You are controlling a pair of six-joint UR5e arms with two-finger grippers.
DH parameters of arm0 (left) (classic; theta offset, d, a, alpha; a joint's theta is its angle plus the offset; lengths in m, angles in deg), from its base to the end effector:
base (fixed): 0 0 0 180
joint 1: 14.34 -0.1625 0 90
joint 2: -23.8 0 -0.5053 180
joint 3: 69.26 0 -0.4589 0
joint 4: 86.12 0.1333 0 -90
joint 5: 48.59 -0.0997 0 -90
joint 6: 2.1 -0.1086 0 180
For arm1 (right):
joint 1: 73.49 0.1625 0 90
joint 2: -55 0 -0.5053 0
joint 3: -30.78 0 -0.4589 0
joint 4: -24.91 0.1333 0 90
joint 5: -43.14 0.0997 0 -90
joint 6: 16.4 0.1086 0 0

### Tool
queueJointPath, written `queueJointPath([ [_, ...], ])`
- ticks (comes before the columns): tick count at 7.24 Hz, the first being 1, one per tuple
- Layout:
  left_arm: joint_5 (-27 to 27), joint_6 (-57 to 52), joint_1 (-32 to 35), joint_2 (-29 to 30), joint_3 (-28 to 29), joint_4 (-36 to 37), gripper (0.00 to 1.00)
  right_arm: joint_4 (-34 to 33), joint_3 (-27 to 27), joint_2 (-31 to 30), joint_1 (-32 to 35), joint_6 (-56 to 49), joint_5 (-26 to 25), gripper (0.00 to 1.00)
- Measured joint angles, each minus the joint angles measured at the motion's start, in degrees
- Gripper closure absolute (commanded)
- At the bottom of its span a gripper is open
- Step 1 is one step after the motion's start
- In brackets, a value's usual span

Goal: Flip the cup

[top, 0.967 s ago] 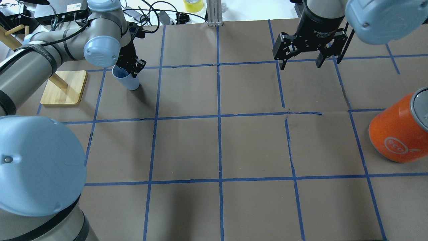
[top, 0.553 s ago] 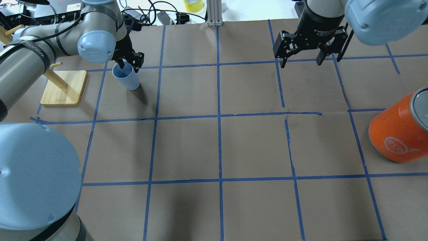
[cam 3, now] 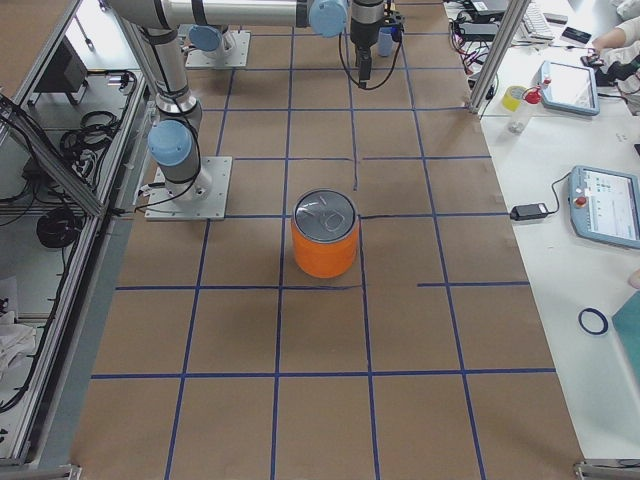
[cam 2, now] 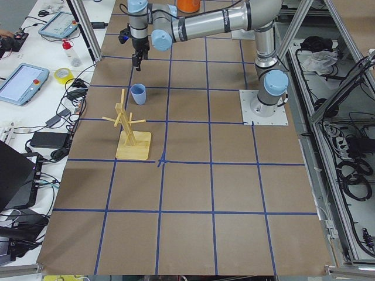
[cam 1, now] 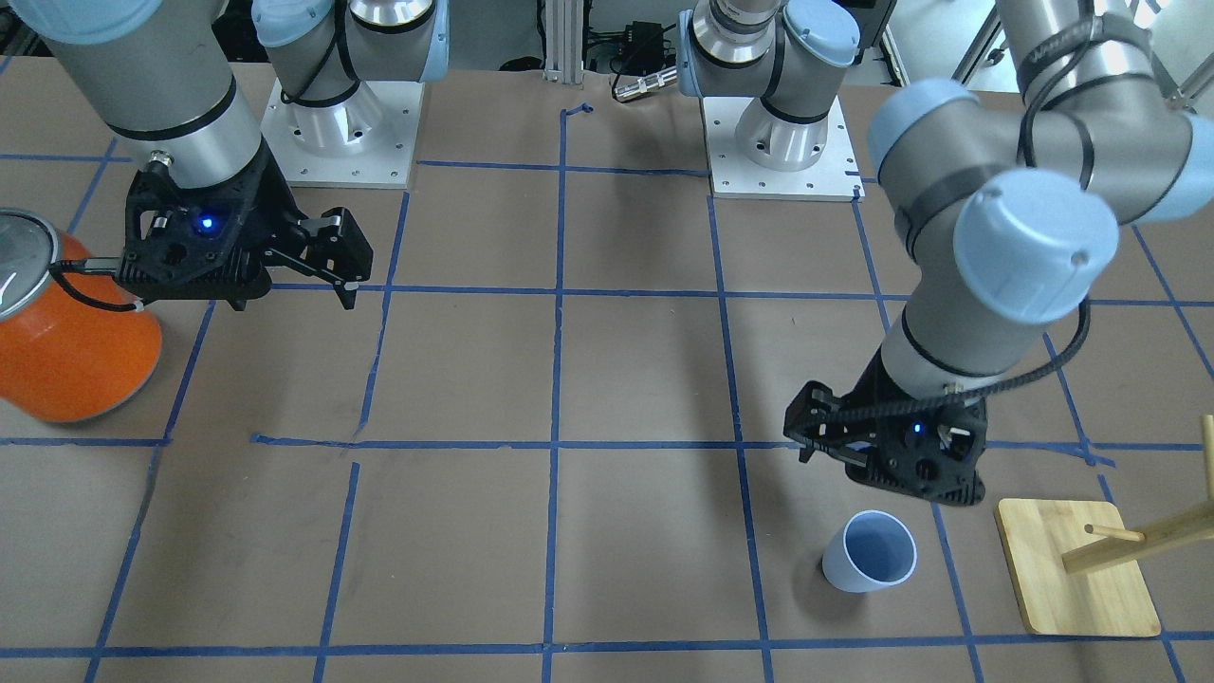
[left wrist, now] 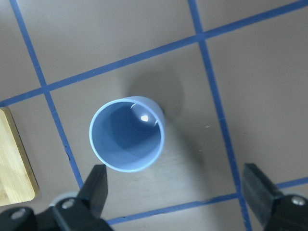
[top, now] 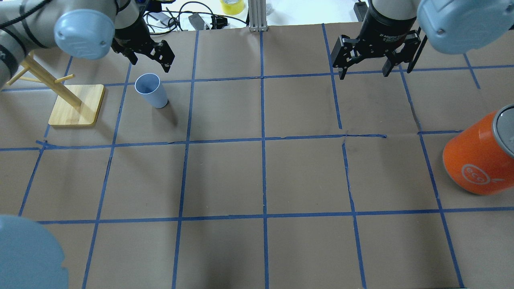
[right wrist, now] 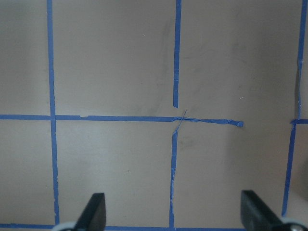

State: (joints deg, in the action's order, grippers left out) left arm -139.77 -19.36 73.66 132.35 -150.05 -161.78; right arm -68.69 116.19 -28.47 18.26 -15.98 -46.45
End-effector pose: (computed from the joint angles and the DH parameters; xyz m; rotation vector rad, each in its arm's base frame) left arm -0.1058 -0.7265 0.4676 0.4108 3.0768 -0.1283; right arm 0.1529 -0.6145 0.5433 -0.0365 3.1334 -0.0452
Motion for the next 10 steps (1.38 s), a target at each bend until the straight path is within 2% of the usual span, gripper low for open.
queueJointPath([
  [3, 0.77, 11.48, 0.47, -13.07, -2.69, -13.33, 0.02, -0.26, -0.06, -0.13, -1.41, -0.29, -0.06, 0.00],
  [4, 1.04, 14.63, 0.70, -16.33, -4.89, -15.20, 0.01, -0.17, -0.06, -0.30, -2.20, -0.36, -0.07, 0.00],
  [6, 0.64, 16.73, 2.49, -19.45, -8.32, -14.25, 0.00, 0.26, -0.02, -0.72, -2.66, -0.35, -0.01, 0.00],
  [10, 0.28, 16.89, 4.09, -20.43, -9.07, -13.51, 0.00, 0.51, 0.02, -0.81, -2.56, -0.41, 0.20, 0.00],
])
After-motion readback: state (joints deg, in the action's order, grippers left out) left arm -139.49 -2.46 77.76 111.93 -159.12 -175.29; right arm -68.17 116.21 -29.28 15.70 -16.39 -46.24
